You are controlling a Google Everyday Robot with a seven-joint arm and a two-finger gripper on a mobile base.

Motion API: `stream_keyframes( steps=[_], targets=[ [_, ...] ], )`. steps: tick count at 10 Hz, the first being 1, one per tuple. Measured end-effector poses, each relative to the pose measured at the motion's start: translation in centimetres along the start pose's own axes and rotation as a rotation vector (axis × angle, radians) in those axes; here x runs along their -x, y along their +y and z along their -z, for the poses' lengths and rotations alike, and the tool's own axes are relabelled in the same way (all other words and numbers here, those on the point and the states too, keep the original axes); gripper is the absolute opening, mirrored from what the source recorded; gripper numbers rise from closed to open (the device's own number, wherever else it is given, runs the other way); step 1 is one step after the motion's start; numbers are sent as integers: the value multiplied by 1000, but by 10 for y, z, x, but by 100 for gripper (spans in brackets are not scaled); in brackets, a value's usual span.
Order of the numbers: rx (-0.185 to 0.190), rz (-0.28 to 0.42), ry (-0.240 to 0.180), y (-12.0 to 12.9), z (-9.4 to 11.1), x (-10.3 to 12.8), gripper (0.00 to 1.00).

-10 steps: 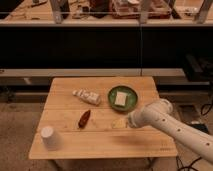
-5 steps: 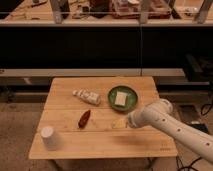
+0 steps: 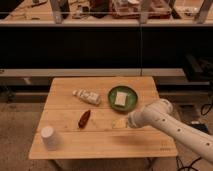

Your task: Place the pepper on the white sponge

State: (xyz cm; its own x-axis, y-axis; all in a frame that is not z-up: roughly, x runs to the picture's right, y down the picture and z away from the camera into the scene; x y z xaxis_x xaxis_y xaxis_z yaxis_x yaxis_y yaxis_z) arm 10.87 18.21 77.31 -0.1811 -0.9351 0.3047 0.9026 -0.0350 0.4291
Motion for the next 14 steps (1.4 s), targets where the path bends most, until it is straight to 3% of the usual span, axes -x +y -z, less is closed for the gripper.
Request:
stream_keyframes(
  steps=[6, 8, 10, 13, 14],
  targets=[
    [6, 14, 12, -1, 0, -2, 80],
    [21, 95, 78, -15, -4, -13, 80],
    [13, 272, 134, -66, -27, -13, 80],
    [-15, 434, 184, -121, -58, -1, 80],
    [-22, 456, 192, -129, -62, 2, 80]
  ],
)
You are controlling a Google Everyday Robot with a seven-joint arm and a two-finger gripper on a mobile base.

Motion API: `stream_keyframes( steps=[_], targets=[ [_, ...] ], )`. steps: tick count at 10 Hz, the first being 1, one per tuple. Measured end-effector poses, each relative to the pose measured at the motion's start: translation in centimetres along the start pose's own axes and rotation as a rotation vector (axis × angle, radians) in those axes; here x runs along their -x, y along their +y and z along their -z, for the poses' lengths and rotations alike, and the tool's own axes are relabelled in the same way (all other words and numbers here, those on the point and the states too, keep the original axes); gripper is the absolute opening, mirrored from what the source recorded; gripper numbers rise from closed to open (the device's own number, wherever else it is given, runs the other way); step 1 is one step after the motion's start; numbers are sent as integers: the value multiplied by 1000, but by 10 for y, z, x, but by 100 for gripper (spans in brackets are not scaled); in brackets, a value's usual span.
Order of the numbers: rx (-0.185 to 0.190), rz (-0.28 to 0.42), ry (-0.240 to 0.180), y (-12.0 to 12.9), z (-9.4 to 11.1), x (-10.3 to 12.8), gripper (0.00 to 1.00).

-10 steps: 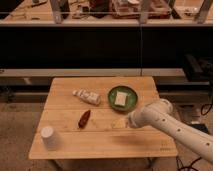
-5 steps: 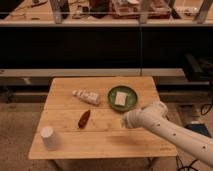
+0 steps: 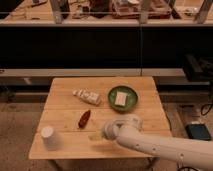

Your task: Place the pepper on the white sponge

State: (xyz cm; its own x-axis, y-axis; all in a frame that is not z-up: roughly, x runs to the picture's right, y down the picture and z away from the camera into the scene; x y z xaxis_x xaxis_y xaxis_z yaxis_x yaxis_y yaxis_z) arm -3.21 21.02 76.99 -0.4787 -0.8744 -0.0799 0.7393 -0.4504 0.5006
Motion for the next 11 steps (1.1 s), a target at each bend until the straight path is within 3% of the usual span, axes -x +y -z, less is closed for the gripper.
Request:
stream_keyframes(
  steps=[7, 11],
  targets=[
    [-11, 14, 43, -12, -8, -11, 80],
    [-11, 39, 111, -19, -21, -29, 80]
  ],
)
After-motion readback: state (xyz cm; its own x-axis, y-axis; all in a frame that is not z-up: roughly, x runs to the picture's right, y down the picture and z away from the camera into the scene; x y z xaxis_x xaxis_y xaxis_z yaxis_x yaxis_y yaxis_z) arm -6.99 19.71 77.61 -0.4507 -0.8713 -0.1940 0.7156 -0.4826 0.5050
